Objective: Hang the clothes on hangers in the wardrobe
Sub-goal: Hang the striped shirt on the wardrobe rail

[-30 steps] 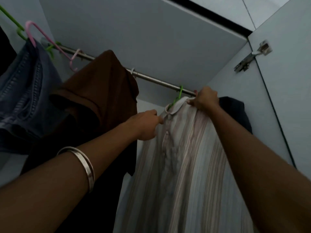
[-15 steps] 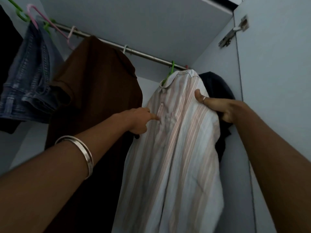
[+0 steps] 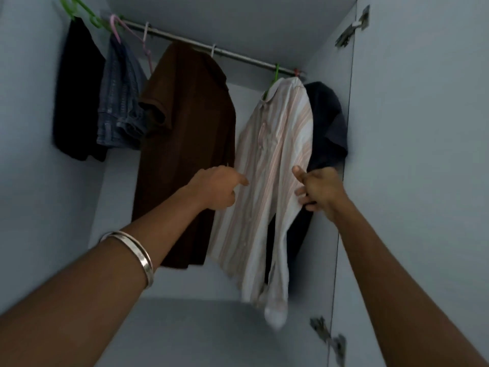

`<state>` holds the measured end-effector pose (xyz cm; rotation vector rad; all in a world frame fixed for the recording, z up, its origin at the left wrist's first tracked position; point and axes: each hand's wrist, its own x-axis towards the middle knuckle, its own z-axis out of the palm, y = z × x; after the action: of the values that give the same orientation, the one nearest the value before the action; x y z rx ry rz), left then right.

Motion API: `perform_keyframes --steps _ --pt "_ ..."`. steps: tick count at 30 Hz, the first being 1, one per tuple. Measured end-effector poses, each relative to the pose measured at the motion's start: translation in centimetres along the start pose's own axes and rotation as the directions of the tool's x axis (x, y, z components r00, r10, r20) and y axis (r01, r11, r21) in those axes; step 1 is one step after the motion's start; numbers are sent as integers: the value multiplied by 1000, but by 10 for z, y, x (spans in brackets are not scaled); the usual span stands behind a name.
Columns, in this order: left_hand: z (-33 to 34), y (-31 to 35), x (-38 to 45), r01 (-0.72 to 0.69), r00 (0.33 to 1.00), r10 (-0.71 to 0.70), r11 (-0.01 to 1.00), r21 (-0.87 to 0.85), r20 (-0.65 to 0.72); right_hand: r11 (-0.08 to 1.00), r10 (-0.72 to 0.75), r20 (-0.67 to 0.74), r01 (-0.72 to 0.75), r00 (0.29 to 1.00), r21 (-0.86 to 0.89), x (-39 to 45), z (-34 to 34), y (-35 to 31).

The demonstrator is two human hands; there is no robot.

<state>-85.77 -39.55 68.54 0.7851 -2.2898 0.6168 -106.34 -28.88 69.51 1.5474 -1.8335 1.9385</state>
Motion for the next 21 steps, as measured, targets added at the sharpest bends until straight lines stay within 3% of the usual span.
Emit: perform_keyframes --steps 2,7,10,14,17,21 --pt "-4 18 -36 17 999 -20 998 -61 -50 991 -35 -21 38 999 125 -39 9 0" --pt "-11 52 -130 66 995 -77 985 -157 -66 951 -40 79 13 996 309 -132 24 -8" --pt "-19 64 -185 148 974 -187 954 -261 -132 916 -39 114 -10 993 400 -182 30 -12" --pt "-46 97 -276 270 934 -341 871 -409 -109 894 -52 231 -58 972 445 -265 18 -33" --pt "-72 117 -333 362 878 -469 777 -516 -91 851 -61 291 -102 955 515 -318 19 -44" --pt "-137 143 -474 497 758 -636 709 -500 -148 778 -114 506 -240 855 581 -451 37 -85"
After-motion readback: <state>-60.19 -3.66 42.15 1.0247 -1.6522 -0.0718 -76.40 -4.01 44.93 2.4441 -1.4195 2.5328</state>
